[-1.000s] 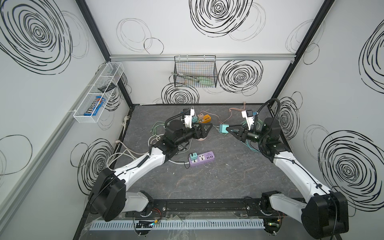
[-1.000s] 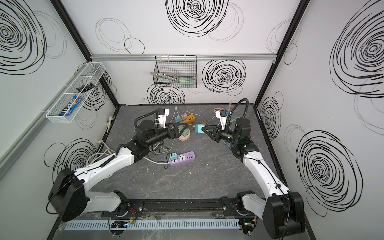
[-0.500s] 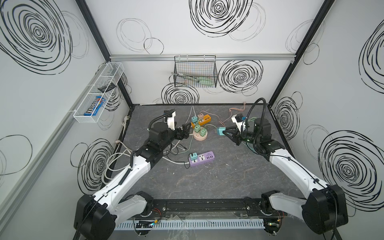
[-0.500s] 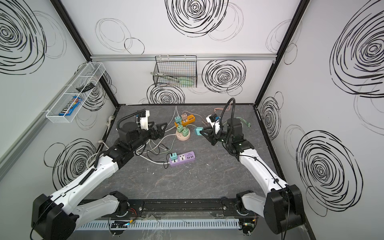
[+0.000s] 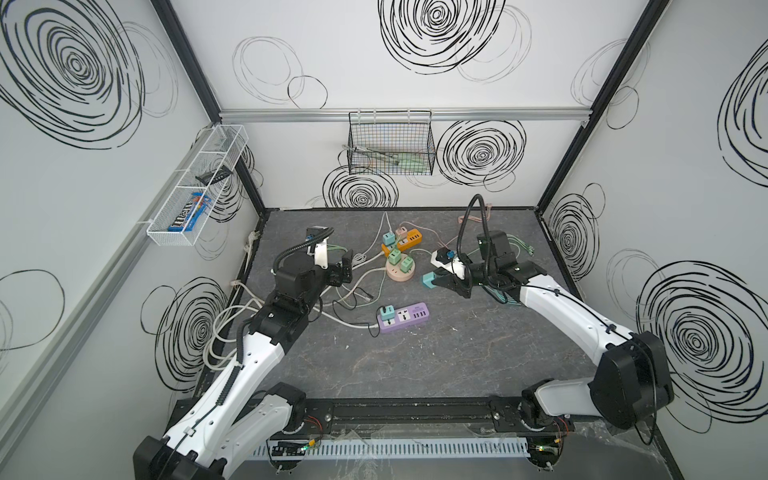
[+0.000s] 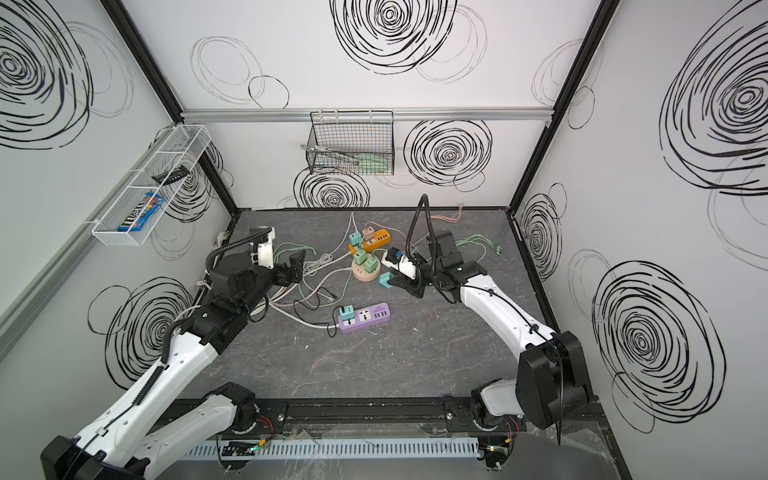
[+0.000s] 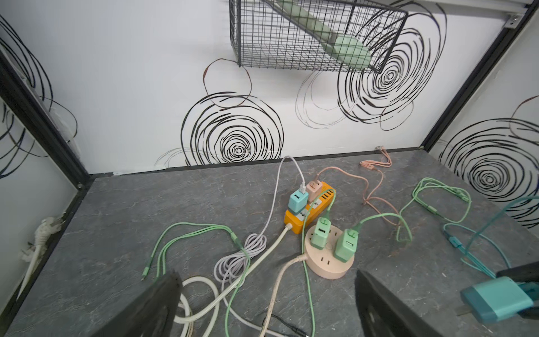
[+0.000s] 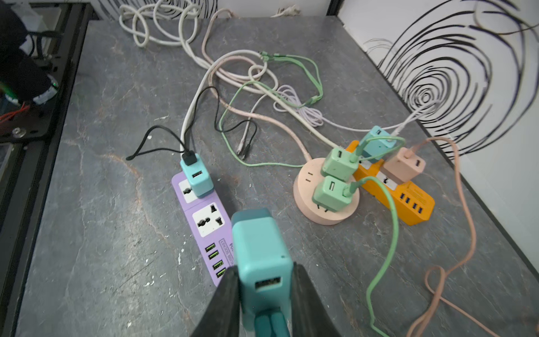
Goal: Insert the plug
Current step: 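Carry the charger over the purple strip with the right gripper while the left arm withdraws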
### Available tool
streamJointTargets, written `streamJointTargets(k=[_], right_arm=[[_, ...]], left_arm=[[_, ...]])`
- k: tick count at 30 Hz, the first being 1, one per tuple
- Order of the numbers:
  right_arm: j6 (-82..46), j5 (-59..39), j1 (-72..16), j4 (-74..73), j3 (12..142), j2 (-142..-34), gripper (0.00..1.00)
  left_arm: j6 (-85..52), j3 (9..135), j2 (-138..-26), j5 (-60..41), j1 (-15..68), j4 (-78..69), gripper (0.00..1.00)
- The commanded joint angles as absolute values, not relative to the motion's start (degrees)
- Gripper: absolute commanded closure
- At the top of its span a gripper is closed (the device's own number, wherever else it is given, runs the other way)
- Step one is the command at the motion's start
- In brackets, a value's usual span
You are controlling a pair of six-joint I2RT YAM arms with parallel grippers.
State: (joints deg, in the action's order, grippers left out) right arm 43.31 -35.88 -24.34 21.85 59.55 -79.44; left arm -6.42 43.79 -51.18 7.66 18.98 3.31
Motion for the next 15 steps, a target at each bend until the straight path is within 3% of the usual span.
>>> streamJointTargets(k=[1, 6, 15], right_arm=[[54.25, -34.27, -26.28, 31.39, 63.33, -81.27, 1.0], [57.76, -25.51, -31.44, 38.24, 68.37, -85.65, 1.0], [60.47, -19.82, -37.35, 42.55, 72.79, -89.53, 1.0]], left_arm=[[-4.35, 40.43, -49.07, 10.41, 17.76, -0.49, 0.04], [-6.34, 37.18, -47.71, 10.68, 16.2, -3.36, 0.04], [-8.76, 37.55, -48.48, 10.13, 14.04, -2.9, 0.04]])
